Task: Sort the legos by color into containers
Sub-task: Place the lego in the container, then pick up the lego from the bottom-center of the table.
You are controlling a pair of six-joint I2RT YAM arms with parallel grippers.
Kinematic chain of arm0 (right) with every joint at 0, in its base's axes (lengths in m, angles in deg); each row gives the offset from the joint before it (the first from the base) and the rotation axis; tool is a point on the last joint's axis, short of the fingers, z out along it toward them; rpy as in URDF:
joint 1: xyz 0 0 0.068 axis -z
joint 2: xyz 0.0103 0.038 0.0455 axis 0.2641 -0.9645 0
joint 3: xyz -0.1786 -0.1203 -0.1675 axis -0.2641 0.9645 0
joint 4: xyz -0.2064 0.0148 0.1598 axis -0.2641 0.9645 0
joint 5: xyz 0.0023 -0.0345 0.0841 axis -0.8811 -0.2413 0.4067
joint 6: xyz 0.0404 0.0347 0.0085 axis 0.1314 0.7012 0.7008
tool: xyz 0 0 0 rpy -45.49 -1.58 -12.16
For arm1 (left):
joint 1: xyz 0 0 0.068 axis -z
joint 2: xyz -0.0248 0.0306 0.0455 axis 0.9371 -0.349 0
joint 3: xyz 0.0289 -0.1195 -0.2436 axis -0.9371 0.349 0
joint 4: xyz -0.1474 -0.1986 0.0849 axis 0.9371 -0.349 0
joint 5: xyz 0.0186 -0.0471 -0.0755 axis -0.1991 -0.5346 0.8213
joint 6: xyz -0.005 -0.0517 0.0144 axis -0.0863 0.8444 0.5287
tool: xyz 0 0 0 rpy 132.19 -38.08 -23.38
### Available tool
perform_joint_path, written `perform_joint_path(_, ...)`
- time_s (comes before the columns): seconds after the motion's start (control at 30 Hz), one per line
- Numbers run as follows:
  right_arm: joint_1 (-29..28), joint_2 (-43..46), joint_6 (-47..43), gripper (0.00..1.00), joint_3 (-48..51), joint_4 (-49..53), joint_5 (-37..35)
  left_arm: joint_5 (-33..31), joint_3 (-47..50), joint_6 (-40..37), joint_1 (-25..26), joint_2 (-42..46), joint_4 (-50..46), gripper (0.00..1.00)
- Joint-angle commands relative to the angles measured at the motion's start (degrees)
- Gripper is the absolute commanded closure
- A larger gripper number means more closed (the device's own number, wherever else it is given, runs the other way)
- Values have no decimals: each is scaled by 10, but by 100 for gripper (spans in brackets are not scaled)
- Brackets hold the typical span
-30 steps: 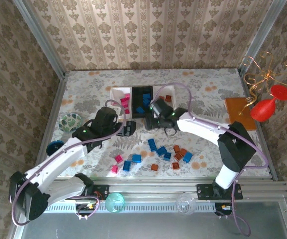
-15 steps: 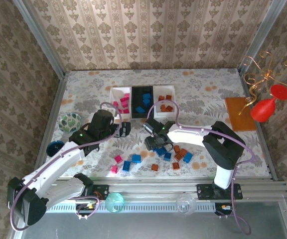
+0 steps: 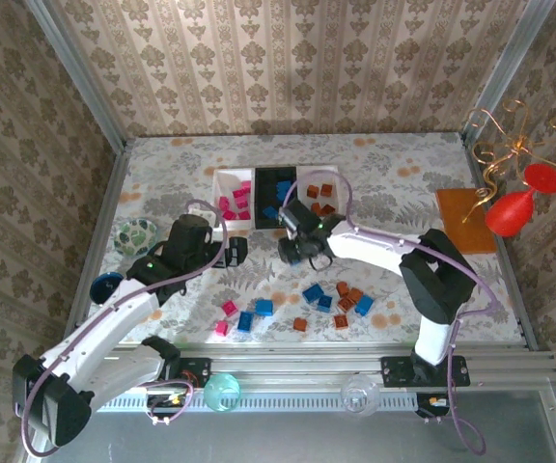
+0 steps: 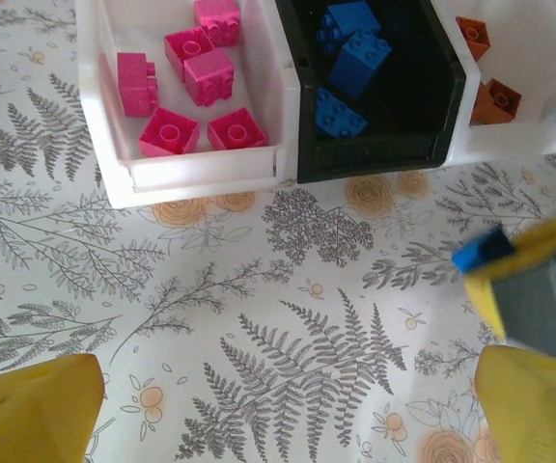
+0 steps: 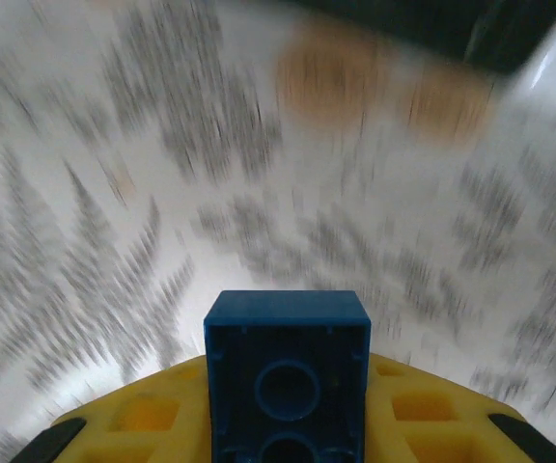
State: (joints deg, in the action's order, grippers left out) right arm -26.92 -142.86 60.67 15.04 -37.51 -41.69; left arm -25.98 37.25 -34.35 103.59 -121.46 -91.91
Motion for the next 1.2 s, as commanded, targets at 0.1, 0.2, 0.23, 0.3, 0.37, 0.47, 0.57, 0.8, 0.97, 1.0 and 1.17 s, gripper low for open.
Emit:
perform_joint_path(0.1,43,-75,-20,74,-162,-4,0,53,6,15,-2,-5,-11,2)
perform_joint_path(0.2,57,-134,-16,74,-237,7,-18,62,-1,17,4,-20,-30,2)
perform_joint_path(0.23,61,-153,-13,74,-263,14,-26,61,-4,17,7,-26,-38,3)
perform_joint_path(0.3,65,-187,-10,74,-308,24,-42,60,-8,17,16,-35,-48,3)
perform_joint_path(0.37,66,-220,-11,73,-355,38,-58,63,-5,21,22,-39,-50,3)
perform_joint_path(0.47,66,-252,-13,61,-412,53,-68,65,-3,25,30,-42,-50,3)
perform_joint_path(0.57,67,-262,-15,40,-451,62,-68,64,-5,25,39,-46,-57,3)
perform_joint_path(0.8,66,-180,-13,29,-377,39,-59,44,-10,29,44,-35,-71,3)
perform_joint_path(0.97,53,-43,2,26,-191,1,-48,32,-7,30,43,-10,-56,1)
perform_joint_path(1.0,50,-18,6,26,-156,0,-50,30,-8,30,42,-9,-54,1)
perform_joint_path(1.17,35,102,51,28,30,28,-80,30,-10,27,40,-15,-41,0)
